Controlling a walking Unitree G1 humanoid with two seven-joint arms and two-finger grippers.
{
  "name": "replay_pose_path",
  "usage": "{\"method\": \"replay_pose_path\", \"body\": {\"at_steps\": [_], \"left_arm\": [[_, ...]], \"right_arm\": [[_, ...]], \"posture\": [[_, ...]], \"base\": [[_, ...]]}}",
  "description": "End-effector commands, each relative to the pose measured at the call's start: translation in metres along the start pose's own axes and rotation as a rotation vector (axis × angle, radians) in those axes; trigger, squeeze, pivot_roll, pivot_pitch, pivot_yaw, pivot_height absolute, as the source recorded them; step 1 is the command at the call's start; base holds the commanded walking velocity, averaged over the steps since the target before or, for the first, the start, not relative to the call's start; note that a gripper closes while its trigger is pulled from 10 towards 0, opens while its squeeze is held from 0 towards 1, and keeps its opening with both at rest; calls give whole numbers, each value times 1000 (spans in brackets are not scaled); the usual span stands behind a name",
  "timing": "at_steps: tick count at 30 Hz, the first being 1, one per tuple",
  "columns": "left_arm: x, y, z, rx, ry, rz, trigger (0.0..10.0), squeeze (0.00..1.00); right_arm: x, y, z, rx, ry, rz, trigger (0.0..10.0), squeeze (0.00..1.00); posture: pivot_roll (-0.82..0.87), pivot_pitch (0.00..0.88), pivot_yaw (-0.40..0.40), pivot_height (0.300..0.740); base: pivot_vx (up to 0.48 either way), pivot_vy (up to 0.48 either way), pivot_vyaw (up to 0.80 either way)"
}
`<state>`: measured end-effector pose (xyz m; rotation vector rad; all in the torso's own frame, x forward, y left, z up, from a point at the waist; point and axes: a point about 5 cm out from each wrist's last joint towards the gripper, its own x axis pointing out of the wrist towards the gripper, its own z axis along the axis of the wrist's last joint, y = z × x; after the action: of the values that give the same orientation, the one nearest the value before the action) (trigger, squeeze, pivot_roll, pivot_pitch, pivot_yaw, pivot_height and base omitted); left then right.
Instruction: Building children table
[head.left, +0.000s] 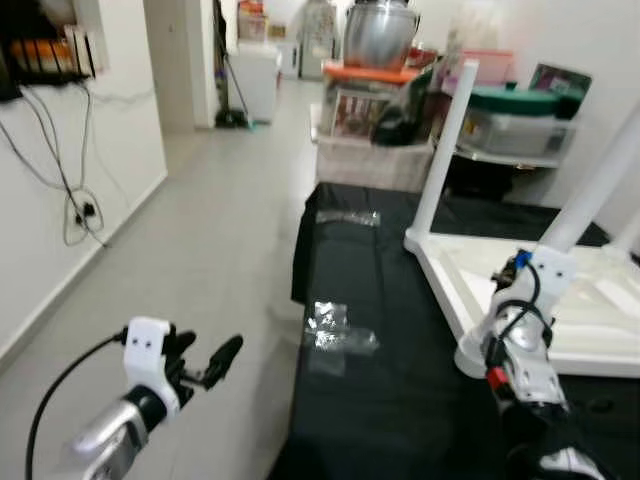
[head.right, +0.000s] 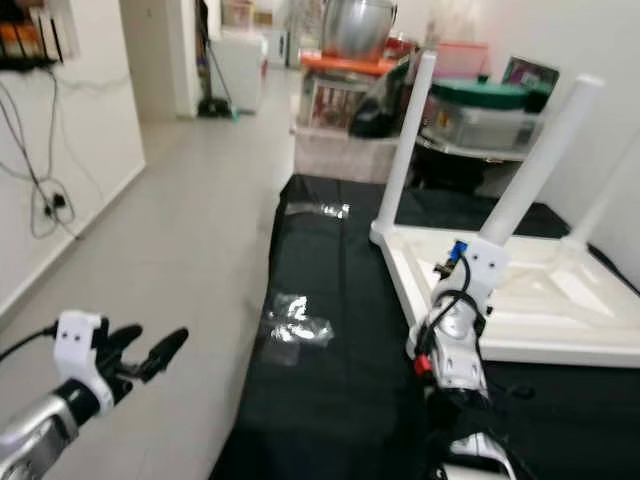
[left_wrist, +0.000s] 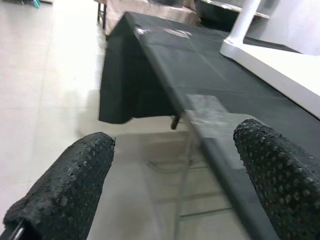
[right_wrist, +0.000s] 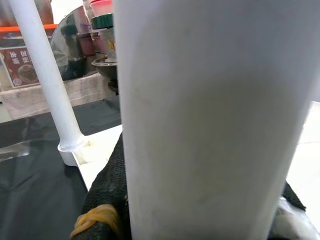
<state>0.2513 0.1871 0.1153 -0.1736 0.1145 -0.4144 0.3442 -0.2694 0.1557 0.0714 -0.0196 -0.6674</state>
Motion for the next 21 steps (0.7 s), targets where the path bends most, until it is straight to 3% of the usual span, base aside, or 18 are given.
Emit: {"method": "replay_pose_path", "body": {"at_steps": [1,17,21], "left_arm": [[0,1,0,4,11,-1,10000,0],[0,2,0,-4,9,6,10000,0],[0,2,-1,-7,10,7,10000,0]], "right_arm": [[-9,-32,-54,-130,207,-104,10000,0],[-7,-36,-48,-127,176,-135,10000,0],[-9,-42,-41,-125,116,-212,10000,0]], "posture": [[67,0,-64,740],[61,0,-62,740],[57,0,-60,740]], "base": [[0,0,0],[0,0,0],[0,0,0]]}}
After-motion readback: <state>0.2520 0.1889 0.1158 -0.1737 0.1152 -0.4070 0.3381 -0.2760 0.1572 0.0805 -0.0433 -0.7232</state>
